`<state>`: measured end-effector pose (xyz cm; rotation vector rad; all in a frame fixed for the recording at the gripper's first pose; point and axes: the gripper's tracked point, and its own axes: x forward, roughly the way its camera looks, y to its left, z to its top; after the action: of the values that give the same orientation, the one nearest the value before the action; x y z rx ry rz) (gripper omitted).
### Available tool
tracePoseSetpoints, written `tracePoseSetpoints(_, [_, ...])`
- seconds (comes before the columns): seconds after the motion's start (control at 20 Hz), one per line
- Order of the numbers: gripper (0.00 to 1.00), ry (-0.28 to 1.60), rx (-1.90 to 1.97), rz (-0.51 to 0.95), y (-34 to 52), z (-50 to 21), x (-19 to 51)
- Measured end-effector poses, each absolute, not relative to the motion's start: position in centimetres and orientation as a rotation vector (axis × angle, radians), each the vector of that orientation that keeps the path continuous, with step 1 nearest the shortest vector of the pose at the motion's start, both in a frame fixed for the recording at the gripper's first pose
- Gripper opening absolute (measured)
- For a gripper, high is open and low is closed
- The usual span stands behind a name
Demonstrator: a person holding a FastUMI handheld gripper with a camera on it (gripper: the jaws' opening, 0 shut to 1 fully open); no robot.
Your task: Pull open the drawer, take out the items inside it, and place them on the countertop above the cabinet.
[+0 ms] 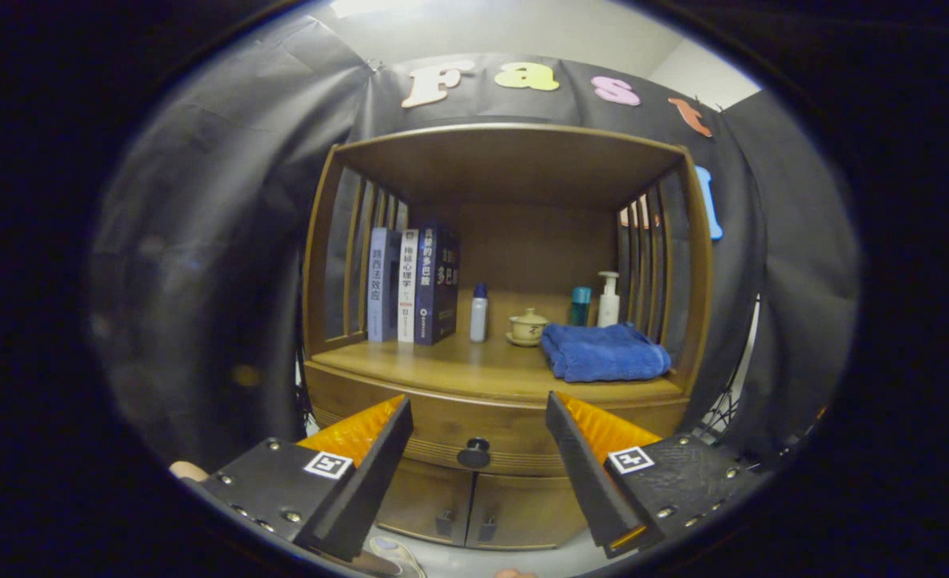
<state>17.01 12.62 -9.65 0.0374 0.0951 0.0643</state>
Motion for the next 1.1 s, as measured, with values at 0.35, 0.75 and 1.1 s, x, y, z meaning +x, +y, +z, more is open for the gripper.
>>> tracePoseSetpoints(0.35, [0.85,0.248,0.031,-0.010,13.4,-19.0,22.0])
tracePoseSetpoints(0.75, [0.49,0.308,0.025,-0.018,14.0,-22.8,24.9])
tracePoseSetpoints(1.1, [0.36,0.372,0.251,-0.100,14.2,-24.8,25.8])
